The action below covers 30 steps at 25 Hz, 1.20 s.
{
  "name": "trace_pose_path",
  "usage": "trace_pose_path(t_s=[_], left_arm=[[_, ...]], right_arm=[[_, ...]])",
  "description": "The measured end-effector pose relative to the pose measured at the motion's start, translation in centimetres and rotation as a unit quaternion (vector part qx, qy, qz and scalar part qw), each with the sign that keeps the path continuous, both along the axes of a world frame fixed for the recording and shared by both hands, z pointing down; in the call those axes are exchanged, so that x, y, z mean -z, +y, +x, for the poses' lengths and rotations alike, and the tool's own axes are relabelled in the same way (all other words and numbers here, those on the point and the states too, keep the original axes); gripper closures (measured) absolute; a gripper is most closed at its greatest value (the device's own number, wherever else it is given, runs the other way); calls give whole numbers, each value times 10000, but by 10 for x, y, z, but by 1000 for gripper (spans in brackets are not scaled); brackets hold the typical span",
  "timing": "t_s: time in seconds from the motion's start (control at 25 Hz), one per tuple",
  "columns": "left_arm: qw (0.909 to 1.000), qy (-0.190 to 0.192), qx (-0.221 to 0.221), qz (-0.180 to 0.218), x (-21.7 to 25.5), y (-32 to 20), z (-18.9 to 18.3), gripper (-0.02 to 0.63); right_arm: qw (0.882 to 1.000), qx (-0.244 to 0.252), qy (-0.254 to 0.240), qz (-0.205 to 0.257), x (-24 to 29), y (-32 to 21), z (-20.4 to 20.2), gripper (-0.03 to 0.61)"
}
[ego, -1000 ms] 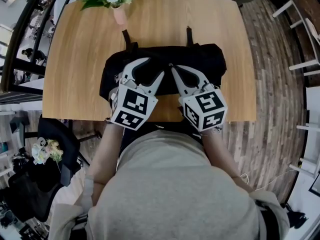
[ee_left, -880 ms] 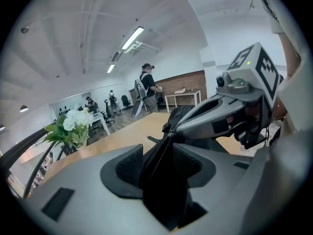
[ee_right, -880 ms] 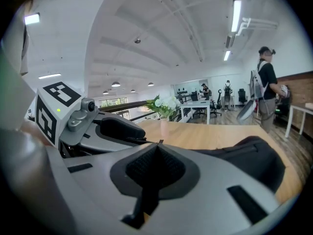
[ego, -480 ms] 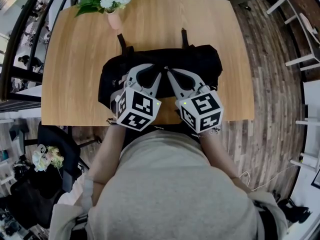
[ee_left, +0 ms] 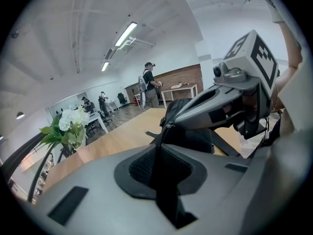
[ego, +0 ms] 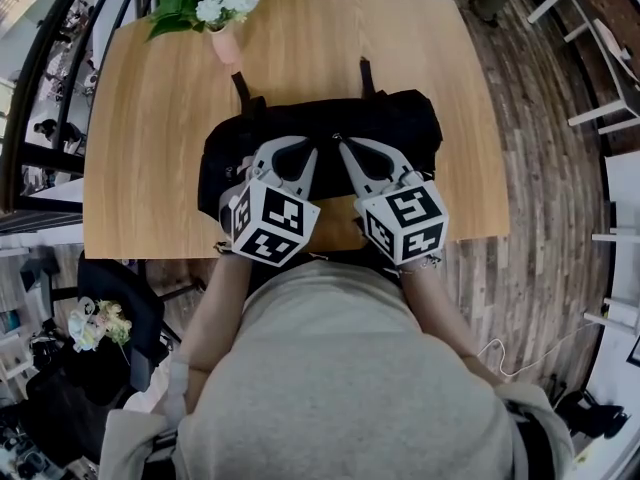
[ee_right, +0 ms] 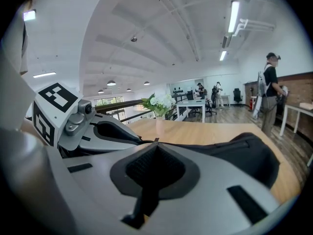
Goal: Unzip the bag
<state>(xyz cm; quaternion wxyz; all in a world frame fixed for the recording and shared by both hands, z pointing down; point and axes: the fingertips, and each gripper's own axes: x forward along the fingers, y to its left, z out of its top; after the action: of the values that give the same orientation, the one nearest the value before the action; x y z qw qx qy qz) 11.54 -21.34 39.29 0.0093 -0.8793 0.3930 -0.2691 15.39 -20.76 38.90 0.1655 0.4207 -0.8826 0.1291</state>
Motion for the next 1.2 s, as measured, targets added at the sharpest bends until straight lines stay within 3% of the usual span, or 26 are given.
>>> trace_pose_path(t_s=[1.2], left_arm=[[9979,305,538,-184,-4,-10,-7,569]], right_arm=[[9954,-950,-39,125,7,-24,97,568]])
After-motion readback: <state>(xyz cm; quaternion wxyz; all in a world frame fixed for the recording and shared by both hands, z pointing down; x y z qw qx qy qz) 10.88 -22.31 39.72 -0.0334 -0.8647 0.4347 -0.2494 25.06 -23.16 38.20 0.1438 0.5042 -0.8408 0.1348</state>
